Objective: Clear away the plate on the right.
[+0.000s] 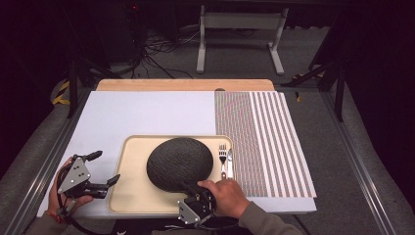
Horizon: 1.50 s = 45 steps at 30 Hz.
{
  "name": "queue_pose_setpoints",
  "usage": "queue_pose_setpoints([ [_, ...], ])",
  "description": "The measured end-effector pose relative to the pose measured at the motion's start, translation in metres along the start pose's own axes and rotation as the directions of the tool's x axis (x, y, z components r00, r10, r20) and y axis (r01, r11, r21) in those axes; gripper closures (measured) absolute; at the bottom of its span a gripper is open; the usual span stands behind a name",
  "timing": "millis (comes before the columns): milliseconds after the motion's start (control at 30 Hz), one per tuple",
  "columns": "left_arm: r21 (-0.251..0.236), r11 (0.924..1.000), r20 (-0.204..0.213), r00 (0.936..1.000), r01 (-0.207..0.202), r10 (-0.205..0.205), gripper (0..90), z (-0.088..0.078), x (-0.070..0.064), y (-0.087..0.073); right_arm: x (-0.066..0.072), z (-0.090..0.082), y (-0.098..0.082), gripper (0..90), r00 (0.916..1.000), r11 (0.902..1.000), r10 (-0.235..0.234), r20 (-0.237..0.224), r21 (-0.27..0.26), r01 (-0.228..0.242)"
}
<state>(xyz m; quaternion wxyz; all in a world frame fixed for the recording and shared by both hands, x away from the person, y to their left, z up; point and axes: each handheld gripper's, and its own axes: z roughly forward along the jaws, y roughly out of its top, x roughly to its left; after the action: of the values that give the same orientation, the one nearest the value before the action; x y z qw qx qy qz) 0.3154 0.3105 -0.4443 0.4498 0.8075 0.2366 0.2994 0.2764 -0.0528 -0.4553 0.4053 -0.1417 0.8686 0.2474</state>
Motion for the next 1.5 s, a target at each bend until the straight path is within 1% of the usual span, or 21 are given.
queue_pose_setpoints([
  [67, 0.000, 1.0000, 0.000, 1.0000, -0.001, 0.001, 6.4, 0.000, 0.000, 0.000, -0.001, 0.001, 0.000, 79.9, 1.0000, 1.0000, -0.004, -0.005, -0.009, 0.004],
  [100, 0.001, 1.0000, 0.001, 1.0000, 0.005, -0.005, 6.4, 0.000, -0.001, 0.000, -0.001, 0.000, -0.001, 79.6, 0.9999, 0.9999, 0.013, -0.008, -0.005, -0.013],
  [133, 0.000, 1.0000, -0.001, 1.0000, 0.002, -0.002, 6.4, 0.001, -0.001, 0.000, -0.002, 0.000, -0.002, 79.0, 0.9995, 0.9995, 0.028, -0.012, -0.011, -0.029],
  [167, -0.002, 1.0000, 0.000, 1.0000, -0.001, 0.001, 6.4, 0.001, 0.000, 0.000, -0.004, -0.001, -0.003, 78.4, 0.9988, 0.9994, 0.032, -0.038, -0.013, -0.032],
  [233, -0.002, 1.0000, -0.002, 1.0000, 0.000, 0.000, 6.4, 0.001, -0.001, 0.000, -0.007, -0.001, -0.006, 76.9, 0.9962, 0.9973, 0.068, -0.055, -0.026, -0.069],
  [267, -0.002, 1.0000, -0.002, 1.0000, -0.002, 0.002, 6.4, 0.001, -0.001, 0.000, -0.008, -0.001, -0.006, 76.4, 0.9951, 0.9967, 0.076, -0.062, -0.023, -0.078],
  [300, -0.003, 1.0000, -0.003, 1.0000, 0.000, 0.000, 6.4, 0.001, -0.001, 0.000, -0.008, -0.001, -0.007, 75.7, 0.9939, 0.9957, 0.089, -0.066, -0.021, -0.090],
  [333, -0.001, 1.0000, 0.000, 1.0000, -0.002, 0.002, 6.4, 0.001, -0.001, 0.000, -0.007, -0.001, -0.007, 75.1, 0.9917, 0.9931, 0.113, -0.061, -0.023, -0.115],
  [367, 0.003, 1.0000, 0.000, 1.0000, -0.008, 0.008, 6.4, 0.001, -0.001, 0.000, -0.006, 0.000, -0.007, 74.0, 0.9892, 0.9913, 0.129, -0.070, -0.017, -0.130],
  [467, 0.004, 1.0000, -0.001, 1.0000, -0.007, 0.007, 6.4, 0.001, -0.001, 0.000, -0.006, 0.000, -0.008, 72.8, 0.9871, 0.9903, 0.137, -0.083, -0.013, -0.138],
  [633, 0.006, 1.0000, 0.000, 1.0000, -0.008, 0.008, 6.4, 0.002, -0.001, 0.000, -0.005, 0.001, -0.010, 67.5, 0.9823, 0.9885, 0.151, -0.111, 0.004, -0.151],
  [733, 0.006, 1.0000, 0.000, 1.0000, -0.007, 0.007, 6.4, 0.001, -0.001, 0.000, -0.005, 0.002, -0.010, 65.7, 0.9788, 0.9866, 0.163, -0.124, 0.011, -0.163],
  [800, 0.006, 0.9999, 0.000, 0.9999, -0.010, 0.010, 6.3, 0.001, -0.001, 0.000, -0.005, 0.003, -0.011, 61.9, 0.9756, 0.9852, 0.170, -0.139, 0.007, -0.171],
  [867, 0.004, 1.0000, -0.001, 1.0000, -0.005, 0.005, 6.3, 0.001, -0.001, 0.000, -0.005, 0.003, -0.011, 61.9, 0.9716, 0.9833, 0.182, -0.151, 0.015, -0.182],
  [933, 0.005, 0.9999, 0.000, 1.0000, -0.010, 0.010, 6.4, 0.001, -0.001, 0.000, -0.005, 0.003, -0.012, 61.4, 0.9704, 0.9818, 0.189, -0.150, 0.010, -0.190],
  [1000, 0.006, 1.0000, -0.001, 1.0000, -0.007, 0.007, 6.3, 0.001, -0.001, 0.000, -0.006, 0.002, -0.013, 58.3, 0.9673, 0.9787, 0.205, -0.150, 0.016, -0.205],
  [1100, 0.006, 1.0000, 0.001, 1.0000, -0.006, 0.006, 6.4, 0.001, -0.001, 0.000, -0.007, 0.001, -0.014, 56.1, 0.9662, 0.9780, 0.208, -0.152, 0.013, -0.208],
  [1233, 0.007, 0.9999, -0.002, 1.0000, -0.009, 0.009, 6.4, 0.001, -0.001, 0.000, -0.008, -0.001, -0.015, 52.1, 0.9594, 0.9742, 0.224, -0.171, 0.011, -0.225],
  [1333, 0.009, 0.9999, 0.000, 0.9999, -0.010, 0.010, 6.4, 0.001, -0.001, 0.000, -0.008, -0.001, -0.016, 49.9, 0.9554, 0.9695, 0.243, -0.167, 0.013, -0.245],
  [1433, 0.008, 0.9999, 0.000, 0.9999, -0.010, 0.010, 6.4, 0.001, -0.001, 0.000, -0.010, -0.003, -0.017, 45.8, 0.9547, 0.9688, 0.245, -0.168, 0.007, -0.248],
  [1500, 0.009, 0.9999, 0.000, 1.0000, -0.009, 0.009, 6.4, 0.001, -0.001, 0.000, -0.011, -0.005, -0.019, 43.4, 0.9499, 0.9642, 0.263, -0.169, 0.008, -0.265],
])
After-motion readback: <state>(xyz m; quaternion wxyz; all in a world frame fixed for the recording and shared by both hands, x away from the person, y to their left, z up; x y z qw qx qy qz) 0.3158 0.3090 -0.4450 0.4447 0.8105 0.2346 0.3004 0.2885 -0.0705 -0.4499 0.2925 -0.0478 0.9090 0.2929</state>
